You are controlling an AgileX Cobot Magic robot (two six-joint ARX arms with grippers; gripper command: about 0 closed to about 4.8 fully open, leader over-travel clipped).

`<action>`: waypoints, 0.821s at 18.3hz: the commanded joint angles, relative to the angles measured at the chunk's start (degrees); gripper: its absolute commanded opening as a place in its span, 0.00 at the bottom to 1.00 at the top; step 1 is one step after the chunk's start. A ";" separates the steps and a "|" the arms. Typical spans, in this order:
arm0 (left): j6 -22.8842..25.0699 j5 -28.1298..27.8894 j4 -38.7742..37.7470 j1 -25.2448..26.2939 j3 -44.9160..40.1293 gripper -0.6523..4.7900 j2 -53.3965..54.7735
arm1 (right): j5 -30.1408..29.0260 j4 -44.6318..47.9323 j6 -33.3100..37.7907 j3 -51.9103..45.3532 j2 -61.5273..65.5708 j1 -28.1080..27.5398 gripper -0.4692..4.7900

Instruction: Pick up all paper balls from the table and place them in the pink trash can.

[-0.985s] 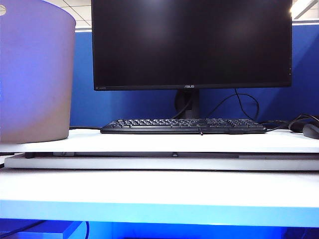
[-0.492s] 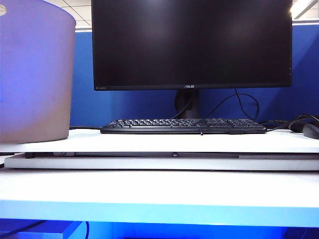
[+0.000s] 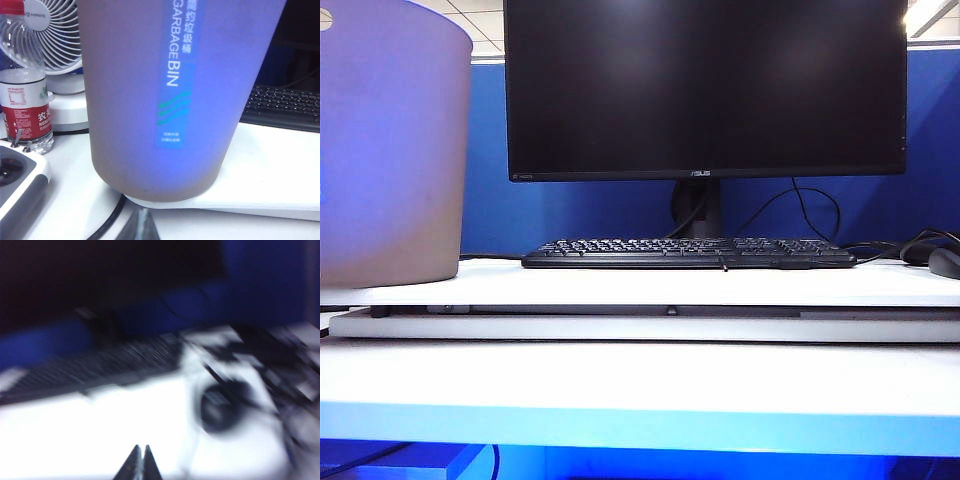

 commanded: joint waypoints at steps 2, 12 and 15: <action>0.00 0.22 0.50 0.07 0.00 0.11 -0.15 | 0.37 -4.52 -2.23 -0.35 -0.09 -3.87 0.08; 0.00 0.22 0.50 0.07 0.00 0.11 -0.13 | 0.81 -2.56 -9.92 -0.35 -0.11 -3.17 0.08; 0.00 0.22 0.50 0.07 0.00 0.11 -0.13 | 1.88 -1.62 -11.45 -0.35 -0.11 -0.26 0.08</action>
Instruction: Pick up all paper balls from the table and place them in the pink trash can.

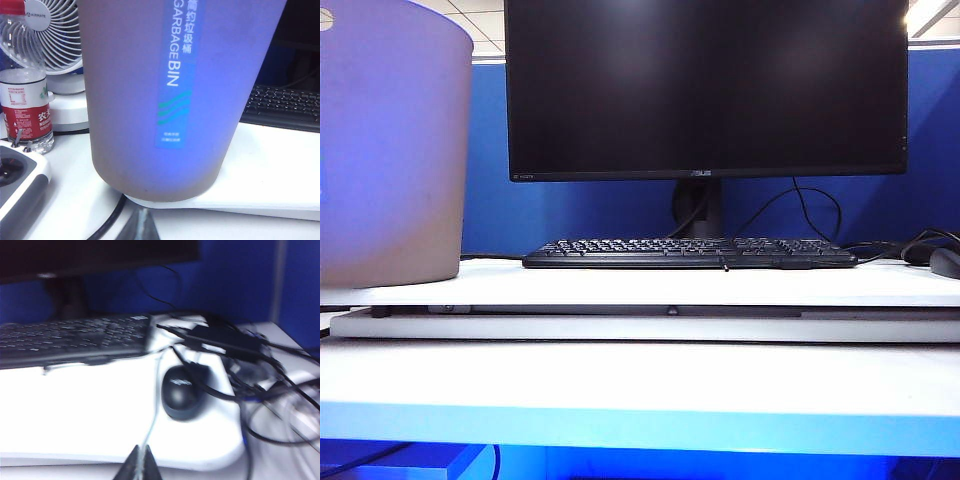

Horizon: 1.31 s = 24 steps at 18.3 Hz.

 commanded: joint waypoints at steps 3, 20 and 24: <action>0.00 0.20 0.50 0.07 0.02 0.11 -0.13 | 0.42 1.62 -1.57 -0.15 -0.09 2.78 0.08; 0.00 0.17 0.50 0.07 0.02 0.11 -0.15 | 4.07 -1.38 -1.16 -0.15 -0.09 2.73 0.08; 0.00 0.20 0.50 0.07 0.02 0.11 -0.15 | 4.07 -1.38 -1.16 -0.15 -0.09 2.75 0.08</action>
